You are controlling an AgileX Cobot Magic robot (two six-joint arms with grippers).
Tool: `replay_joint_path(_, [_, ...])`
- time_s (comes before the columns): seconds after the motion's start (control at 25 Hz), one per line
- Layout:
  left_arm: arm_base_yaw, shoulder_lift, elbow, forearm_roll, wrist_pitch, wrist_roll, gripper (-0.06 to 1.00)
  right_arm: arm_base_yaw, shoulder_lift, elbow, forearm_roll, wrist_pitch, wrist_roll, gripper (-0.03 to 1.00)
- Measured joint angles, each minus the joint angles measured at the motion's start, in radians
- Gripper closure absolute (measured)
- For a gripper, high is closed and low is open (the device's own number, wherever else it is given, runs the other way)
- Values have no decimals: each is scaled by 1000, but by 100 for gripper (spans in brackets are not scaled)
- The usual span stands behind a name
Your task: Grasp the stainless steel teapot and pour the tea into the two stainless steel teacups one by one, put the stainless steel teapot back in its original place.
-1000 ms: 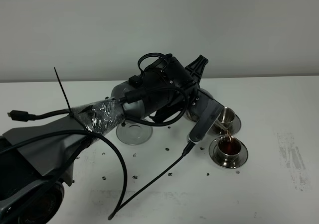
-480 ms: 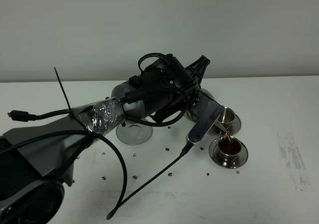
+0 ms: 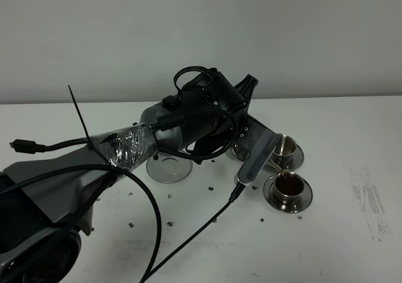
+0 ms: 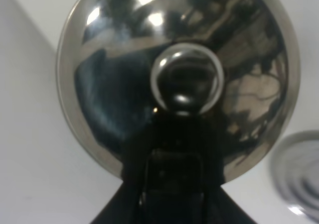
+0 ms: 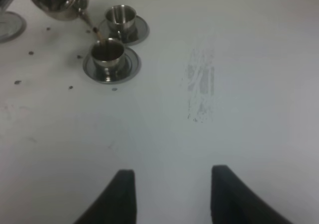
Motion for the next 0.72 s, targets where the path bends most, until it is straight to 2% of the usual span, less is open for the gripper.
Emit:
replay_joint_path(0.16, [0, 0, 0, -48, 44, -24, 72, 0, 0, 0, 0, 0, 0, 63])
replay_joint_path(0.4, [2, 0, 0, -99, 63, -165, 72, 0, 0, 0, 0, 0, 0, 63])
replay_joint_path(0.72, [20, -24, 0, -290, 158, -359, 72, 0, 0, 0, 0, 0, 0, 63])
